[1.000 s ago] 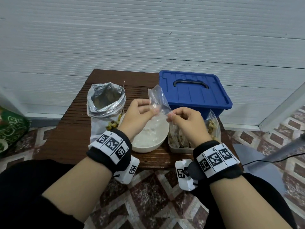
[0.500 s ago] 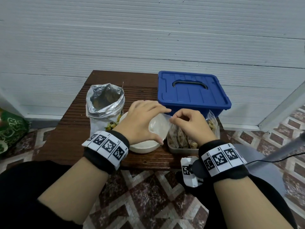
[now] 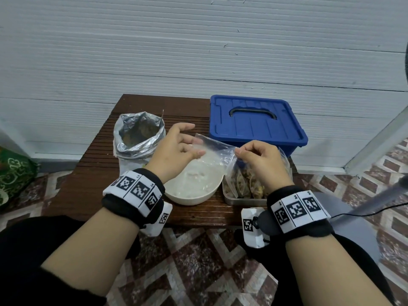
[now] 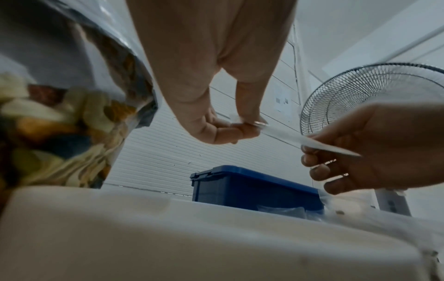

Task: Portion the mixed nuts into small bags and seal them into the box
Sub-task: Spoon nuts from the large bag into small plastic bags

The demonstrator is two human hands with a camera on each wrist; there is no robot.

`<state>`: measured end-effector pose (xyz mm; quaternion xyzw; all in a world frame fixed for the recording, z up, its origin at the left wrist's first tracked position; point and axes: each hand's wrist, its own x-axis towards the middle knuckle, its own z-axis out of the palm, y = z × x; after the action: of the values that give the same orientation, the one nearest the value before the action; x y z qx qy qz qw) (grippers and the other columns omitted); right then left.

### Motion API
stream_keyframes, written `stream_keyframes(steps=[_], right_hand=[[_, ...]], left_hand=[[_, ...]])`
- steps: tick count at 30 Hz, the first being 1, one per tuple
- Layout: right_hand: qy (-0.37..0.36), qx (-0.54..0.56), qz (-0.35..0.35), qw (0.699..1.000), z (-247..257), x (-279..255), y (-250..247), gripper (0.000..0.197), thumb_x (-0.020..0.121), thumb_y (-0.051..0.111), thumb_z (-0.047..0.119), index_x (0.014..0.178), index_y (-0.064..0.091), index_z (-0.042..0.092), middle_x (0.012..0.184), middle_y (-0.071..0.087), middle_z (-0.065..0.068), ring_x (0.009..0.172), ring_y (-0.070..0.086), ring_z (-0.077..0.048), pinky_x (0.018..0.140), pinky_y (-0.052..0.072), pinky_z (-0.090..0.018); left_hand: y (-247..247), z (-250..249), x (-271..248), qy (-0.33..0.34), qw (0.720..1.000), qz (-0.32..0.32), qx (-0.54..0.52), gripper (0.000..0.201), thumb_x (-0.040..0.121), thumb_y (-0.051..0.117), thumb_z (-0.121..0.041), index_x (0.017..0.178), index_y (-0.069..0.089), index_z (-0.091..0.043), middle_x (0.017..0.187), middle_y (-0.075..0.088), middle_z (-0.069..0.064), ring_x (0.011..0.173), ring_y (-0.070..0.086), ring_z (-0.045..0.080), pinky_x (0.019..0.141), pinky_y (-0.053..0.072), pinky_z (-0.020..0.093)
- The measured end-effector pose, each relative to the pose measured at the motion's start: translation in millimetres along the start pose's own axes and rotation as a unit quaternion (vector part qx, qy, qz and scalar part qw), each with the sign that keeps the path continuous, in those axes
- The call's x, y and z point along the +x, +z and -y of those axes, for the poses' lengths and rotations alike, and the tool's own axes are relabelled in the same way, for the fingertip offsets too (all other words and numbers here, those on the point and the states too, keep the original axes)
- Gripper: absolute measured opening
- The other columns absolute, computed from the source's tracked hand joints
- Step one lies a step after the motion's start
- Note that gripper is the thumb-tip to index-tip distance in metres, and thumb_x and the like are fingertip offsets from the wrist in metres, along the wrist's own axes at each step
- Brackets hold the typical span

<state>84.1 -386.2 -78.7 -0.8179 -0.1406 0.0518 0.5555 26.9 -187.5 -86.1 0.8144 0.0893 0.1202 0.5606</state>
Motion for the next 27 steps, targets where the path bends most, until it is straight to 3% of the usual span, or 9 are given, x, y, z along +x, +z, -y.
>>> stream_keyframes(steps=[3, 5, 8, 11, 13, 15, 18, 23, 27], right_hand=[[0.000, -0.004, -0.008, 1.000, -1, 0, 0, 0.015, 0.087, 0.066, 0.020, 0.078, 0.067, 0.008, 0.082, 0.069, -0.007, 0.076, 0.060, -0.012, 0.070, 0.045, -0.019], [-0.004, -0.020, -0.009, 1.000, 0, 0, 0, 0.015, 0.087, 0.066, 0.022, 0.076, 0.067, 0.011, 0.078, 0.067, -0.002, 0.072, 0.058, -0.007, 0.067, 0.043, -0.017], [-0.014, -0.039, -0.002, 0.999, -1, 0, 0, 0.015, 0.088, 0.066, 0.023, 0.077, 0.067, 0.013, 0.075, 0.065, 0.004, 0.073, 0.057, -0.004, 0.068, 0.043, -0.017], [-0.025, -0.036, 0.016, 0.999, -1, -1, 3, 0.015, 0.087, 0.067, 0.025, 0.074, 0.066, 0.016, 0.072, 0.064, 0.005, 0.073, 0.058, -0.008, 0.070, 0.045, -0.021], [-0.033, -0.028, 0.028, 0.999, -2, -2, 5, 0.017, 0.086, 0.068, 0.025, 0.071, 0.064, 0.020, 0.067, 0.061, 0.008, 0.068, 0.056, -0.006, 0.069, 0.045, -0.023], [-0.035, -0.022, 0.035, 0.999, -2, -2, 7, 0.018, 0.086, 0.068, 0.026, 0.070, 0.063, 0.021, 0.065, 0.060, 0.010, 0.065, 0.054, -0.002, 0.067, 0.042, -0.021], [-0.035, -0.010, 0.039, 0.999, -2, -3, 8, 0.019, 0.086, 0.068, 0.025, 0.069, 0.061, 0.022, 0.066, 0.060, 0.011, 0.066, 0.054, 0.000, 0.067, 0.041, -0.020], [-0.026, 0.036, 0.040, 0.998, 1, -4, 10, 0.019, 0.088, 0.065, 0.029, 0.073, 0.064, 0.017, 0.064, 0.061, 0.010, 0.065, 0.055, 0.000, 0.069, 0.043, -0.022], [-0.013, 0.055, 0.039, 0.998, 1, -2, 9, 0.020, 0.088, 0.062, 0.032, 0.079, 0.069, 0.015, 0.076, 0.067, 0.003, 0.068, 0.056, -0.001, 0.073, 0.043, -0.026]], left_hand=[[0, 0, -1, 0.012, 1.000, 0.012, -0.003, 0.060, 0.082, 0.072, -0.007, 0.131, 0.040, -0.022, 0.104, 0.065, -0.006, 0.072, 0.063, 0.000, 0.072, 0.050, 0.015], [1, 0, -1, 0.017, 0.999, 0.024, 0.017, 0.066, 0.081, 0.074, -0.011, 0.135, 0.038, -0.023, 0.112, 0.062, -0.008, 0.083, 0.063, 0.001, 0.081, 0.050, 0.021], [2, 0, -2, 0.057, 0.992, 0.037, 0.102, 0.091, 0.067, 0.084, -0.034, 0.143, 0.033, -0.028, 0.133, 0.049, -0.013, 0.117, 0.050, 0.003, 0.102, 0.039, 0.023], [4, -5, -6, 0.177, 0.951, 0.063, 0.247, 0.104, 0.056, 0.084, -0.054, 0.144, 0.034, -0.030, 0.143, 0.040, -0.011, 0.134, 0.032, 0.008, 0.112, 0.025, 0.030], [7, -3, -8, 0.229, 0.921, 0.086, 0.301, 0.102, 0.055, 0.080, -0.062, 0.142, 0.040, -0.029, 0.142, 0.043, -0.008, 0.134, 0.031, 0.011, 0.111, 0.020, 0.032], [11, 1, -8, 0.249, 0.911, 0.092, 0.314, 0.093, 0.058, 0.072, -0.069, 0.138, 0.046, -0.030, 0.137, 0.049, -0.009, 0.133, 0.036, 0.011, 0.110, 0.022, 0.035], [16, 3, -10, 0.273, 0.910, 0.068, 0.303, 0.076, 0.065, 0.058, -0.070, 0.129, 0.055, -0.030, 0.128, 0.057, -0.010, 0.126, 0.044, 0.010, 0.107, 0.025, 0.035], [16, 3, -13, 0.300, 0.907, 0.036, 0.295, 0.064, 0.068, 0.059, -0.067, 0.118, 0.062, -0.027, 0.118, 0.063, -0.012, 0.118, 0.050, 0.006, 0.105, 0.026, 0.033], [14, 0, -12, 0.303, 0.914, 0.008, 0.271, 0.059, 0.070, 0.061, -0.066, 0.112, 0.066, -0.026, 0.112, 0.066, -0.013, 0.112, 0.055, 0.004, 0.102, 0.028, 0.031]])
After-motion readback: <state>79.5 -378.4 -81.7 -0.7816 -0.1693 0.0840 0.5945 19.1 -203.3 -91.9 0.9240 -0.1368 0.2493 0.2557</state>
